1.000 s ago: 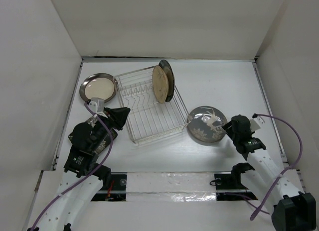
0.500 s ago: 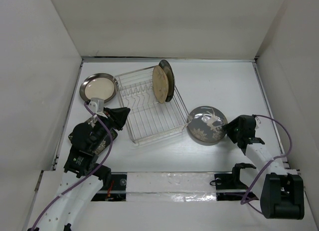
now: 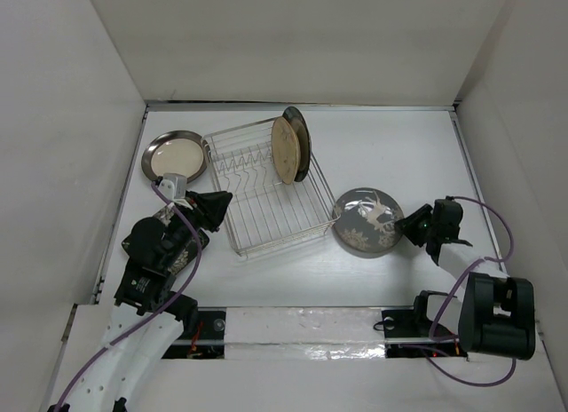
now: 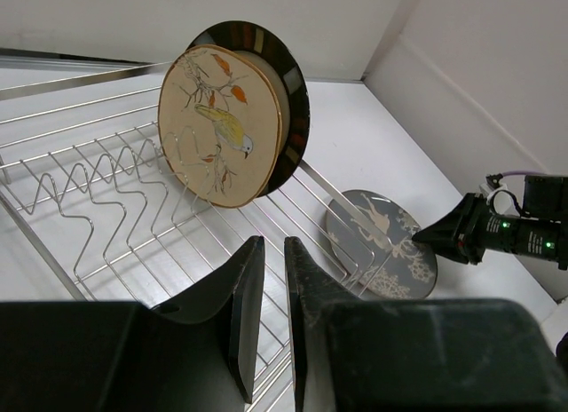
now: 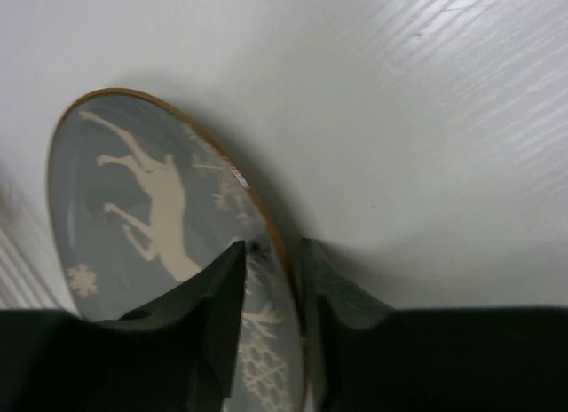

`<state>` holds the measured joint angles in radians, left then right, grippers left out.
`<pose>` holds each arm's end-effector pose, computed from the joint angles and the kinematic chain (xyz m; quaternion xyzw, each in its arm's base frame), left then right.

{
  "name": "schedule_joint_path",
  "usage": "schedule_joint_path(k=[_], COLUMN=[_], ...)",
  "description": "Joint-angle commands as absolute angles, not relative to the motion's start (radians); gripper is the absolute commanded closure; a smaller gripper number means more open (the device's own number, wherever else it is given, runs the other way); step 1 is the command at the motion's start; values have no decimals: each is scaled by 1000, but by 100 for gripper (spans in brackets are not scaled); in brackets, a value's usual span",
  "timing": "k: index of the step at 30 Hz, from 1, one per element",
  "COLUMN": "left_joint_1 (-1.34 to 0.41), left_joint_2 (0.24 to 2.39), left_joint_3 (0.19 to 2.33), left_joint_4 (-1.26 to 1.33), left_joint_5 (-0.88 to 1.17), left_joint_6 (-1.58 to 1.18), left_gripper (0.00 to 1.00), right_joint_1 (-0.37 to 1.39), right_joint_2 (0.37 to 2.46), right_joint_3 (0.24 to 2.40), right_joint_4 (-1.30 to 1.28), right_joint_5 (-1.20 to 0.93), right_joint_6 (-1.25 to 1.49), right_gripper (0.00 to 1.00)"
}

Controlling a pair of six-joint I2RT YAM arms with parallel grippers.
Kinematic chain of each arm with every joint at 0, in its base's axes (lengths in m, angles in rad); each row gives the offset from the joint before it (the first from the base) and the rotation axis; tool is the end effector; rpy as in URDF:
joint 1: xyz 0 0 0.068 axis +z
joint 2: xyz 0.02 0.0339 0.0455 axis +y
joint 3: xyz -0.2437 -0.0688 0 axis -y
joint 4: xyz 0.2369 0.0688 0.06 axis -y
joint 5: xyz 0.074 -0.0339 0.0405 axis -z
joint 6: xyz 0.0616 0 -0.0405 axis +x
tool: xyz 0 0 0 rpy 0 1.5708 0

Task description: Load the plates into the dish rack

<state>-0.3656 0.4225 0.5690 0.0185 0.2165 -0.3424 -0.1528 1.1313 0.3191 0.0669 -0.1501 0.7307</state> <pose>0.1407 -0.0680 0.3294 0.0899 0.6416 -0.3284 0.6873 0.2208 -0.0247 0.1119 0.3633 0.8386 0.1798 0.3638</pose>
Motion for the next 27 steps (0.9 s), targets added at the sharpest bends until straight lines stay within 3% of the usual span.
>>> schedule_joint_path(k=[1, 3, 5, 9, 20, 27], left_joint_1=[-371, -371, -371, -371, -371, -371], left_joint_2=[429, 431, 434, 440, 457, 454], left_joint_3=[595, 597, 597, 597, 597, 597], left_joint_4=[74, 72, 72, 74, 80, 77], left_joint_5=[218, 215, 215, 215, 225, 222], left_joint_6=[-344, -344, -344, -344, -347, -345], left_gripper=[87, 87, 87, 87, 87, 87], right_joint_1=[-179, -195, -206, -216, -216, -172], right_joint_2=[1158, 1172, 1178, 1146, 778, 759], right_joint_3=[324, 322, 318, 314, 466, 676], right_joint_4=[103, 109, 117, 101, -11, 24], right_joint_5=[-198, -202, -196, -152, -14, -5], right_joint_6=[689, 701, 712, 729, 721, 684], right_gripper=[67, 74, 87, 100, 100, 100])
